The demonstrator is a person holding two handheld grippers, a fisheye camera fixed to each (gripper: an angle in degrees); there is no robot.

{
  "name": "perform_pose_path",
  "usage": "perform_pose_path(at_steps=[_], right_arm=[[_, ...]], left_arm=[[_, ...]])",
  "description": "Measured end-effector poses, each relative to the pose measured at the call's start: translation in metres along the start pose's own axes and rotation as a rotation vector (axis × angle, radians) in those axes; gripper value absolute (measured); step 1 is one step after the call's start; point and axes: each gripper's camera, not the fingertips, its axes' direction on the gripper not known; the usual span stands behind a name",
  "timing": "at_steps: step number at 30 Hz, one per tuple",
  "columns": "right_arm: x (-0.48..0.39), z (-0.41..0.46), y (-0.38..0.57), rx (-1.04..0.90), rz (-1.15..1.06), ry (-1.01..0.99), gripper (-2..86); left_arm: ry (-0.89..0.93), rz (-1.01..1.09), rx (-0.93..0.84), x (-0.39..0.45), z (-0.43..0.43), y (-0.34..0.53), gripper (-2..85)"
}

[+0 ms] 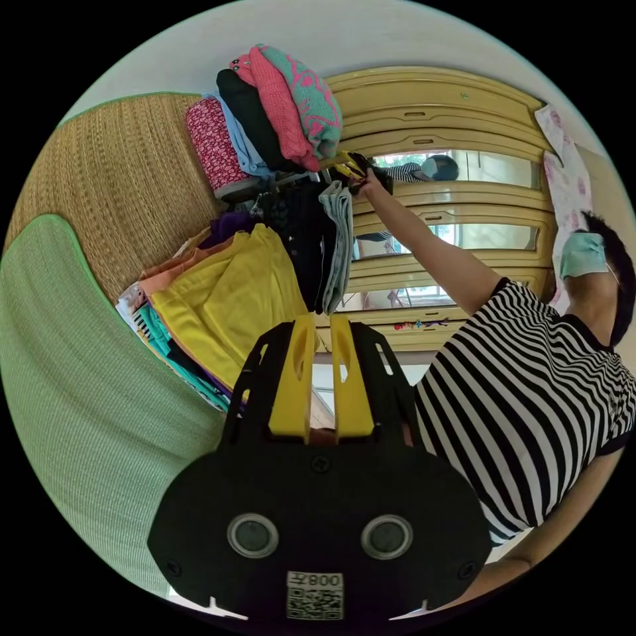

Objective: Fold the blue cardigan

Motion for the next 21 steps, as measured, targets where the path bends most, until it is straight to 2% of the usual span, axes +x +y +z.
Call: perform_pose_path(at_steps=[4, 10, 12, 14, 18, 21], right_arm=[[0.001, 0.032, -0.032, -0.083, 0.070, -0.057, 10.7], [-0.031, 0.050, -0.054, -0.081, 0.044, -0.133, 5.5], [-0.046, 0.049, -0.053, -0.042, 0.015, -0.216, 4.5], [-0.077, 0.045, -0.047, 0.012, -0.071, -0.387, 3.8], [-0.145, 0.048, -0.023, 0.004, -0.230, -0.530, 3.1], [-0.205, 0.060, 0.010, -0.019, -0.311, -0.743, 2.8]], left_arm=[[0.007, -0.003, -0.002, 0.008, -0.006, -0.011, 2.0], [0.016, 0.012, -0.004, 0.021, -0.022, -0.015, 2.0], [0.017, 0.014, 0.005, 0.024, -0.029, -0.013, 1.9], [0.020, 0.019, 0.015, 0.029, -0.041, -0.009, 1.8], [0.029, 0.030, 0.048, 0.036, -0.061, 0.000, 1.5], [0.053, 0.045, 0.094, 0.042, -0.081, 0.011, 1.3]])
